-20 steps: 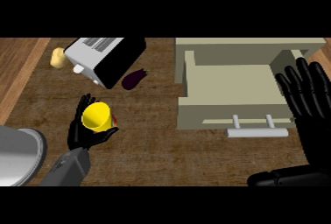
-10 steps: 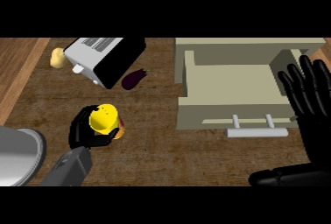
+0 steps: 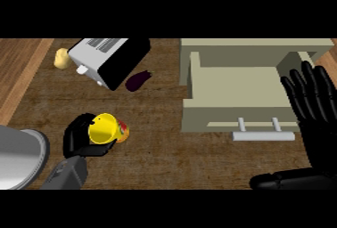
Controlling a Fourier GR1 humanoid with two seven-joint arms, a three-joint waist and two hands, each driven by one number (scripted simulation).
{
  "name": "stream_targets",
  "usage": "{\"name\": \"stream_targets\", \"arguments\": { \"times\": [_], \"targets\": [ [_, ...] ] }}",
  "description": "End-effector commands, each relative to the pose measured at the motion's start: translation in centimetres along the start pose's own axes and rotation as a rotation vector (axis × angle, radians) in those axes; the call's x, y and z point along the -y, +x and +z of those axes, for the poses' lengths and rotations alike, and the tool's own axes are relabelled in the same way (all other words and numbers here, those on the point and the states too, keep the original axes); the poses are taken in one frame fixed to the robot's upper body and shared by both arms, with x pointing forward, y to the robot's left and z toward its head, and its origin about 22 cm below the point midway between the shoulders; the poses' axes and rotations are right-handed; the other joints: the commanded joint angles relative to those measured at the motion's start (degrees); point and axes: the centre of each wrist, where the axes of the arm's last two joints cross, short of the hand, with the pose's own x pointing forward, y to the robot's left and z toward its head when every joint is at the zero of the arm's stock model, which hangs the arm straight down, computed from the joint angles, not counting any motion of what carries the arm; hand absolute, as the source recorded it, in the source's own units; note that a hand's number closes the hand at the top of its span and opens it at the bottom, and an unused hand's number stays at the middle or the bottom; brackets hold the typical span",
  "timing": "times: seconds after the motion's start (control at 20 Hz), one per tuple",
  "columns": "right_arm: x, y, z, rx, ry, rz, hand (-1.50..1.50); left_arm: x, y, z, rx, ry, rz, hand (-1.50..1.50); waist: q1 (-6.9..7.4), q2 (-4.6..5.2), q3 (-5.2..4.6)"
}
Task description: Pick up the cup, place it into the drawer and close the drawer
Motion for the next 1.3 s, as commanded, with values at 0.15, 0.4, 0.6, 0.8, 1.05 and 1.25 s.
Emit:
{"name": "stream_targets", "arguments": {
  "times": [0.15,0.4,0.6,0.8,1.05,1.25],
  "targets": [
    [1.4,1.9,-1.3,-0.005,-0.002,-0.011,-1.50,0.4,1.5,-1.4,0.162,-0.107,0.109,1.50,0.44,-0.12,-0.02],
    [1.3,0.9,0.3,-0.018,-0.026,0.017,-1.50,4.9,4.2,-3.2,0.169,-0.236,0.100,1.50,1.25,-0.62,0.13],
    [2.0,0.2,0.0,-0.035,-0.025,-0.003,-1.50,8.0,8.0,-5.9,0.170,-0.318,0.132,1.50,1.45,-0.60,0.14],
    [1.7,1.7,0.7,-0.009,-0.012,0.008,-1.50,12.5,10.7,-7.1,0.174,-0.296,0.153,1.50,0.38,-0.28,0.04],
    [0.3,0.8,0.9,-0.011,-0.021,-0.009,-1.50,16.4,15.6,-9.7,0.181,-0.314,0.164,1.50,-0.06,-0.14,0.01],
    [0.4,-0.3,0.0,-0.007,-0.009,0.006,-1.50,19.2,17.4,-11.5,0.194,-0.334,0.126,1.50,-0.15,0.02,0.00]
  ]
}}
